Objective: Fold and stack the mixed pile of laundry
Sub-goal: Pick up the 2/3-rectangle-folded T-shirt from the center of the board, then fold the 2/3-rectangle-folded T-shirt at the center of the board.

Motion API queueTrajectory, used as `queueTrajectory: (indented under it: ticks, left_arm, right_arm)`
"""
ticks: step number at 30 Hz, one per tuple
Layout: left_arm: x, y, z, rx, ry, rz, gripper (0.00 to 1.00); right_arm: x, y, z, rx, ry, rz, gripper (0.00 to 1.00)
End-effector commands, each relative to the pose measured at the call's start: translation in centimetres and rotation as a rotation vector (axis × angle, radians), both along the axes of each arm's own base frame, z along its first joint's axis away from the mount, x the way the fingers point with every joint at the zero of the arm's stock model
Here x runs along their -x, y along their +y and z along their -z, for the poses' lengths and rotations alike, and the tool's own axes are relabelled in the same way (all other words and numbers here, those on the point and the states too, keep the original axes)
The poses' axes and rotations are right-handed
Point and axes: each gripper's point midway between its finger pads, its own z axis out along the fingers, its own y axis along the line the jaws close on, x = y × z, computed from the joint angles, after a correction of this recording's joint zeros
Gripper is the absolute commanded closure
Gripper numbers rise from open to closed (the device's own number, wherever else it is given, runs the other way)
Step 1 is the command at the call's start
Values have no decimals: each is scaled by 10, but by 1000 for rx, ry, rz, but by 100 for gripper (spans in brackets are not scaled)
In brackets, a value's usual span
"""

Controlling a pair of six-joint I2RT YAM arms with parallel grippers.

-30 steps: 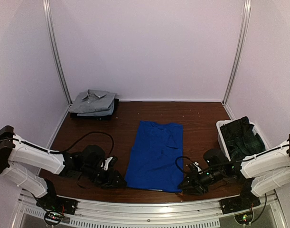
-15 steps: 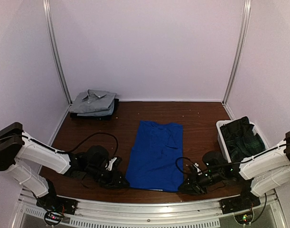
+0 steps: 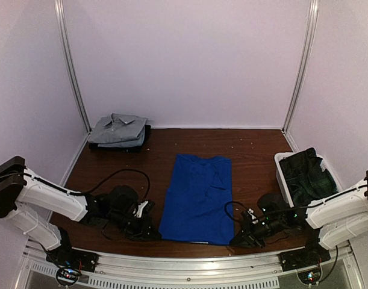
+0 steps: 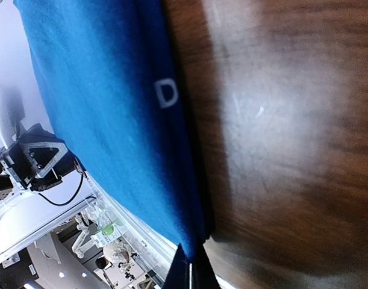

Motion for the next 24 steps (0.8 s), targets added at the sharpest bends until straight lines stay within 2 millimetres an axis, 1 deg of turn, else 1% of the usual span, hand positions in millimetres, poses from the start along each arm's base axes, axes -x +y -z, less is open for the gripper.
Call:
queueTrajectory:
  ticks: [1, 5, 7, 9, 12, 14, 17, 18, 20, 22, 23, 24]
  left_arm:
    - [-1, -2, -18, 33, -32, -2, 100]
    - [0, 1, -29, 46, -44, 0, 100]
    - [0, -2, -38, 60, -57, 14, 100]
    - [-2, -8, -51, 85, -76, 31, 100]
    - [-7, -21, -74, 130, -95, 42, 100]
    - [-11, -23, -84, 117, -99, 40, 100]
    - [-27, -29, -100, 121, -121, 36, 100]
    - [-36, -30, -105, 126, -127, 25, 100]
    - [-56, -32, -117, 140, -145, 6, 100]
    - [-78, -35, -124, 149, -156, -3, 100]
    - [-95, -37, -128, 154, -163, -17, 100]
    - [-107, -38, -129, 153, -170, -20, 100]
  right_arm:
    - [-1, -4, -10, 29, -30, 2, 100]
    - [1, -8, -24, 22, -40, 8, 100]
    - [2, -7, -32, 8, -47, 1, 100]
    - [0, -2, -43, -15, -60, -6, 100]
    - [-10, 4, -61, -33, -86, 9, 100]
    - [-19, 2, -72, -21, -90, 28, 100]
    - [-37, -8, -86, -11, -104, 81, 100]
    - [-44, -11, -90, -11, -107, 94, 100]
    - [-63, -18, -98, -19, -117, 119, 100]
    - [-87, -23, -104, -21, -141, 133, 100]
    - [-98, -24, -106, -21, -148, 129, 100]
    - [-112, -24, -110, -23, -162, 129, 100]
